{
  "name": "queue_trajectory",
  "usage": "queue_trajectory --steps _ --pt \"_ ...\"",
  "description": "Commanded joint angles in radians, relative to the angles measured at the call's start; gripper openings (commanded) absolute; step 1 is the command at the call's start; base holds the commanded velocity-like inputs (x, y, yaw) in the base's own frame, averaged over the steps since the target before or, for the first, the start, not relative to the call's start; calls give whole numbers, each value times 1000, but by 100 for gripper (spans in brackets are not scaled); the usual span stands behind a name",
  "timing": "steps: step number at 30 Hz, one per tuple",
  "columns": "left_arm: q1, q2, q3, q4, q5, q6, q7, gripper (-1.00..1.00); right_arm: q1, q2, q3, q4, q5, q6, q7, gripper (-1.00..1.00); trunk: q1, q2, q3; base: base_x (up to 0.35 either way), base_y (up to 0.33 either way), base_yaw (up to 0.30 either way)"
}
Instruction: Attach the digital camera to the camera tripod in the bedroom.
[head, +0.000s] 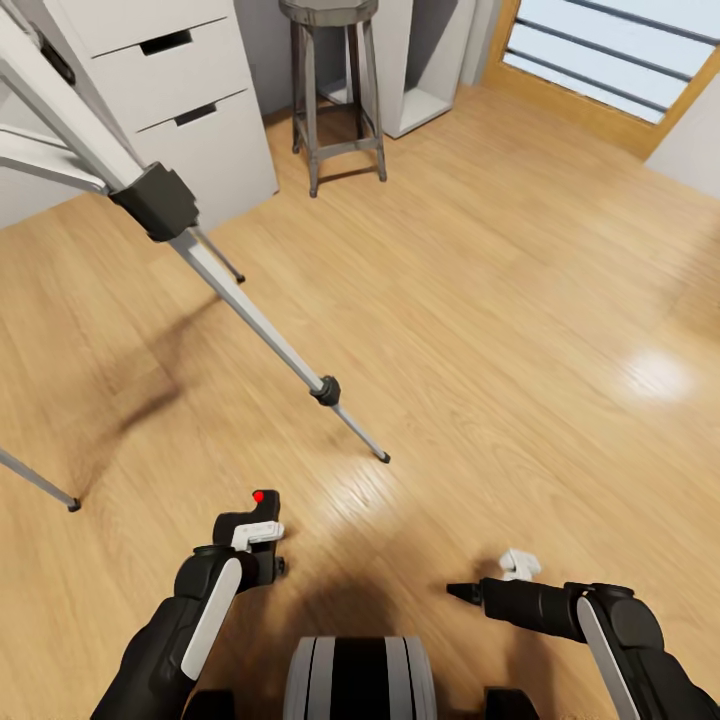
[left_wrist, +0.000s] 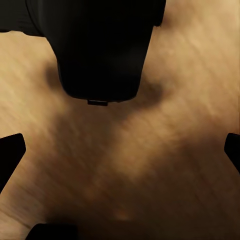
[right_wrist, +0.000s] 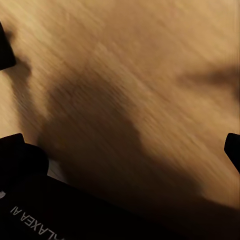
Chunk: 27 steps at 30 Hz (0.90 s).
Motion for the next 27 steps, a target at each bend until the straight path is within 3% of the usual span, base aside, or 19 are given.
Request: queue_trajectory --steps 1,22,27 --pt "0 0 -1 -1 10 3 10 100 0 0 -1 0 -6 7 -3 100 0 0 -5 0 0 0" --pt "0 0 -1 -1 4 2 13 100 0 -5 -6 4 -13 7 -18 100 10 -5 -86 0 0 0" --pt "0 0 -1 -2 4 2 14 100 0 -5 -6 3 -13 7 -18 100 10 -5 -86 0 0 0"
